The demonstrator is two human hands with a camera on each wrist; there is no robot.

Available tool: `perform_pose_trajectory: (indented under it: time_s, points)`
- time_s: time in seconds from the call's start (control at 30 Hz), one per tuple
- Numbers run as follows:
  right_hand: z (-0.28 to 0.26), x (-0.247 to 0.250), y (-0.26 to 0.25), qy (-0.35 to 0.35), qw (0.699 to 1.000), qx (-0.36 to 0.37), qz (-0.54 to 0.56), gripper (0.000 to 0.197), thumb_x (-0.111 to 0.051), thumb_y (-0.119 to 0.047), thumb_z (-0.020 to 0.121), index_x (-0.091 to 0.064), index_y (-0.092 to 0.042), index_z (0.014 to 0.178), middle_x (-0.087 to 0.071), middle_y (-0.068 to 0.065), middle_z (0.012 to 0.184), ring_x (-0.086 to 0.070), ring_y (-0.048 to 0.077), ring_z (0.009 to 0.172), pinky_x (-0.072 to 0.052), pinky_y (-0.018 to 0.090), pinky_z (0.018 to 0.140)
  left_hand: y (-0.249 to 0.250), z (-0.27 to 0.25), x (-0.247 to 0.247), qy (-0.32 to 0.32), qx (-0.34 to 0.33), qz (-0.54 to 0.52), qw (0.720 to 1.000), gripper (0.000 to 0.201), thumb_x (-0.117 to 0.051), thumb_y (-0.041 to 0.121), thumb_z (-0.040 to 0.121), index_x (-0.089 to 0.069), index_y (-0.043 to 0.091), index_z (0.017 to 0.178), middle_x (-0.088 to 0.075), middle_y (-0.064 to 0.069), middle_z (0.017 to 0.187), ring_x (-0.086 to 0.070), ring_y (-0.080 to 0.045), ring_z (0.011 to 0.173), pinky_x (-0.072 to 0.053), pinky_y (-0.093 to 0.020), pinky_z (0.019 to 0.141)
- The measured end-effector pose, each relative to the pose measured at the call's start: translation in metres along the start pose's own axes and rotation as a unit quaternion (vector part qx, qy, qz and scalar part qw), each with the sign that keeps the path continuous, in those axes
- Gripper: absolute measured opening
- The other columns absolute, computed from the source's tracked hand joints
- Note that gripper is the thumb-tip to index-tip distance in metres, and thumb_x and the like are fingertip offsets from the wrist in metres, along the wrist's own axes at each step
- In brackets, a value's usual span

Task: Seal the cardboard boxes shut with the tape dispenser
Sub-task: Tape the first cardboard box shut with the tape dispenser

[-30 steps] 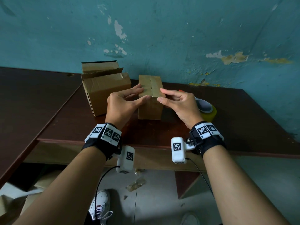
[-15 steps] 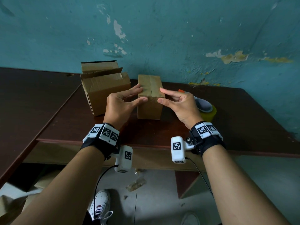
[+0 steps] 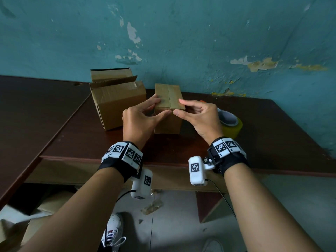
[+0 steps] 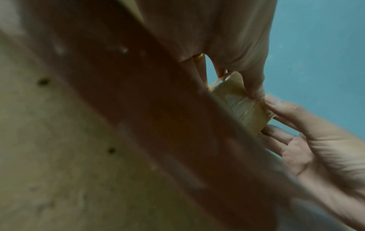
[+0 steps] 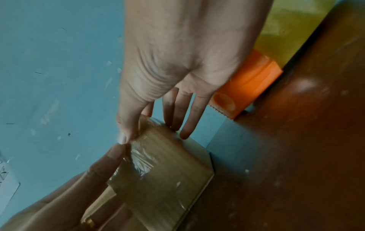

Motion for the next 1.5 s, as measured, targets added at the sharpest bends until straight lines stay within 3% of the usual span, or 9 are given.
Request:
perform_pose_trajectory:
  time_s: [0.23,0.4,0.63,0.73,0.83,0.97,1.1,1.37,1.5]
  points:
    - [-0.002,-0.002,-0.004,-0.002,1.000,0.009,-0.006,0.047,-0.094,-0.023,0.080,-0.079,-0.012,0.123,-0.078,-0.001,0.120,-0.074,0.004,0.112,-0.059,0.029,0.101,0.000,-0.001,0.000,0.001,0.007,-0.007,1.000,0.056,-0.090,0.037,0.081,-0.074,0.018,0.132,-0.067,0.009,0.143,-0.067,-0.003,0.123,-0.059,-0.024,0.098]
    - [-0.003,0.002,-0.001,-0.046,0.999,-0.007,0.000,0.043,-0.086,-0.030,0.088,-0.075,-0.022,0.129,-0.073,-0.004,0.132,-0.066,0.003,0.127,-0.050,0.035,0.116,-0.010,0.004,0.004,-0.038,0.045,-0.070,0.996,0.053,-0.089,0.033,0.082,-0.074,0.021,0.132,-0.066,0.013,0.142,-0.064,0.002,0.125,-0.057,-0.030,0.106]
    - [-0.002,0.002,0.006,-0.061,0.997,-0.027,0.027,0.045,-0.085,-0.044,0.087,-0.074,-0.036,0.129,-0.073,-0.006,0.133,-0.065,0.010,0.132,-0.049,0.046,0.117,-0.018,0.007,0.002,-0.051,0.054,-0.110,0.991,0.051,-0.089,0.031,0.084,-0.074,0.016,0.130,-0.069,0.009,0.140,-0.064,-0.002,0.129,-0.054,-0.038,0.111]
    - [-0.003,0.003,0.008,-0.064,0.995,-0.040,0.060,0.044,-0.083,-0.040,0.090,-0.074,-0.030,0.132,-0.077,0.002,0.125,-0.067,0.020,0.130,-0.052,0.048,0.113,-0.018,0.007,0.004,-0.060,0.047,-0.134,0.988,0.044,-0.084,0.027,0.090,-0.073,0.013,0.130,-0.069,0.003,0.140,-0.063,-0.005,0.132,-0.052,-0.038,0.113]
    - [-0.003,0.003,0.008,-0.068,0.994,-0.050,0.075,0.041,-0.080,-0.027,0.095,-0.072,-0.021,0.134,-0.078,-0.001,0.125,-0.069,0.015,0.126,-0.054,0.046,0.111,-0.015,0.007,0.004,-0.063,0.034,-0.132,0.989,0.041,-0.081,0.021,0.093,-0.072,0.008,0.131,-0.068,-0.001,0.140,-0.062,-0.003,0.132,-0.052,-0.031,0.112]
    - [-0.002,0.004,0.006,-0.066,0.993,-0.059,0.083,0.041,-0.078,-0.022,0.096,-0.071,-0.015,0.136,-0.077,0.001,0.125,-0.070,0.013,0.124,-0.057,0.041,0.108,-0.013,0.006,0.004,-0.054,0.027,-0.126,0.990,0.041,-0.081,0.023,0.093,-0.072,0.007,0.130,-0.069,-0.002,0.139,-0.062,-0.002,0.131,-0.052,-0.029,0.112]
    - [-0.004,0.004,0.004,-0.061,0.993,-0.059,0.083,0.038,-0.078,-0.025,0.097,-0.073,-0.016,0.134,-0.078,-0.004,0.123,-0.071,0.010,0.122,-0.060,0.038,0.102,-0.017,0.006,0.003,-0.052,0.046,-0.134,0.989,0.044,-0.084,0.030,0.091,-0.074,0.011,0.130,-0.070,0.004,0.138,-0.065,-0.005,0.130,-0.054,-0.036,0.110]
    - [-0.001,0.004,0.004,-0.050,0.996,-0.037,0.069,0.036,-0.078,-0.022,0.097,-0.074,-0.013,0.132,-0.078,-0.003,0.123,-0.072,0.008,0.119,-0.058,0.035,0.105,-0.016,0.007,0.003,-0.034,0.043,-0.132,0.990,0.040,-0.082,0.027,0.093,-0.075,0.009,0.128,-0.071,0.000,0.136,-0.065,-0.004,0.129,-0.054,-0.038,0.111]
    - [-0.001,0.003,0.006,-0.052,0.996,-0.041,0.065,0.039,-0.082,-0.032,0.093,-0.076,-0.019,0.130,-0.078,-0.002,0.125,-0.071,0.012,0.122,-0.057,0.044,0.108,-0.015,0.004,0.003,-0.036,0.050,-0.134,0.989,0.042,-0.083,0.031,0.091,-0.075,0.012,0.128,-0.071,0.003,0.137,-0.066,-0.003,0.127,-0.056,-0.037,0.108]
Point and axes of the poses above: each hand's wrist, its own z-axis towards the middle knuckle, its own x-axis out of the back of the hand, y = z × x, the point moved 5 cm from there along z, towards the middle knuckle
